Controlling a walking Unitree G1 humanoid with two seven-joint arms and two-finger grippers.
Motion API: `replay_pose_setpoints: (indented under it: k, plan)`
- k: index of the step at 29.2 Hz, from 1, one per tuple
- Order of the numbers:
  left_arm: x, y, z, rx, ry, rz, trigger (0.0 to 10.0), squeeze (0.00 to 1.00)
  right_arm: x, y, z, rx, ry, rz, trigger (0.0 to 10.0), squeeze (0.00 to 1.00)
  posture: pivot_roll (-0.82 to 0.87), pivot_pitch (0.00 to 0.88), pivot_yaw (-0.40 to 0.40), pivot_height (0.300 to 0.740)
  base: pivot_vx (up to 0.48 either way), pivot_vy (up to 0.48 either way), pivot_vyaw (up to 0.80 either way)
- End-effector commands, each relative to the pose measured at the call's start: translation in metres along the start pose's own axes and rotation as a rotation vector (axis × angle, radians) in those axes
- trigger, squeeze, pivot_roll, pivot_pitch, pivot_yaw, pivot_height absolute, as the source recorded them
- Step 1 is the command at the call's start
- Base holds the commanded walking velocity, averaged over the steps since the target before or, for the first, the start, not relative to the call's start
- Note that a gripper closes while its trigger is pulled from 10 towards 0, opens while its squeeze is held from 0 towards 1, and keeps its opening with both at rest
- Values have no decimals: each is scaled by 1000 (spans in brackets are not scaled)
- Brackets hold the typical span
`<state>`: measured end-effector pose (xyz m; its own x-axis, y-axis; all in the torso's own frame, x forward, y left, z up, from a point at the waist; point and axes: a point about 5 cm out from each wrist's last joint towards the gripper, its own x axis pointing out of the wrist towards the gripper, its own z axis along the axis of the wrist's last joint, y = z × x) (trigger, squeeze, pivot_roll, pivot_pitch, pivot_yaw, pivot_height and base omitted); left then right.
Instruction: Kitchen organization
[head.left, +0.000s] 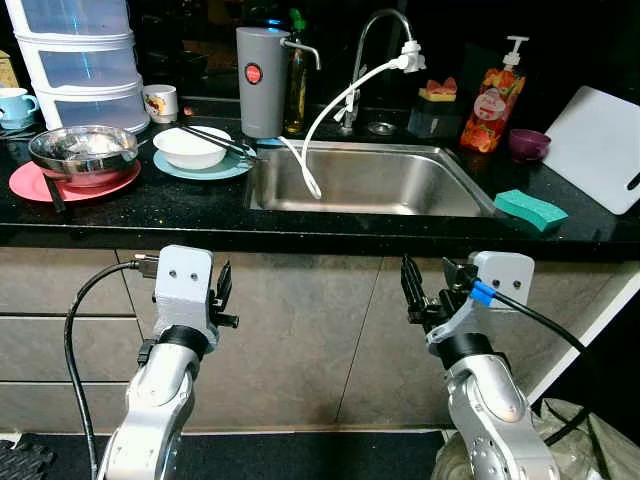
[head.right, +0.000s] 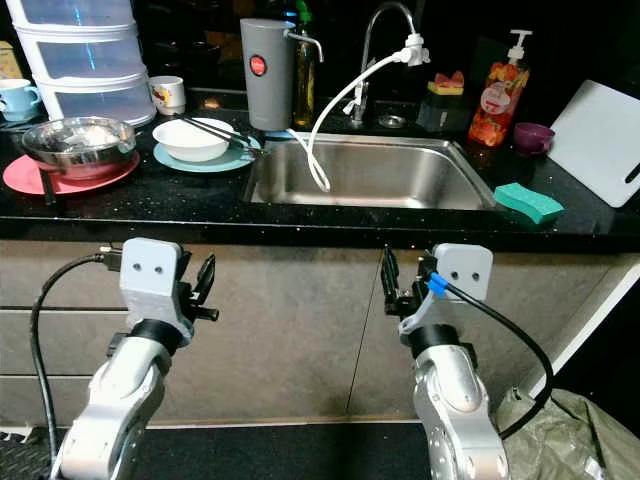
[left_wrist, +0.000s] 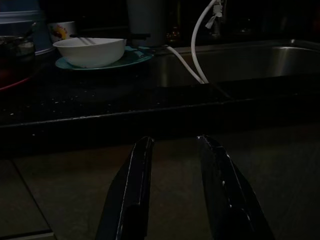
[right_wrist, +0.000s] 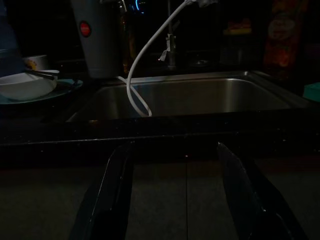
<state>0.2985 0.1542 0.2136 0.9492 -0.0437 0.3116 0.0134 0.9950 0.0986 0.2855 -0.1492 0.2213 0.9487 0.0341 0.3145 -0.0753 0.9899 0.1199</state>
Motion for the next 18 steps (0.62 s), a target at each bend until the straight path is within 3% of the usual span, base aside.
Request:
replay_pose_setpoints:
  k: [1, 18]
  plan:
    - [-1, -4, 0, -9, 4, -19, 10000, 0, -2, -2, -2, 10, 12, -13, 10000, 0, 15, 109, -59, 740, 0, 0, 0]
    - [0, -6, -2, 4, 14, -37, 10000, 0, -5, -1, -6, 11, 32, -13, 10000, 0, 10, 102, -52, 740, 0, 0, 0]
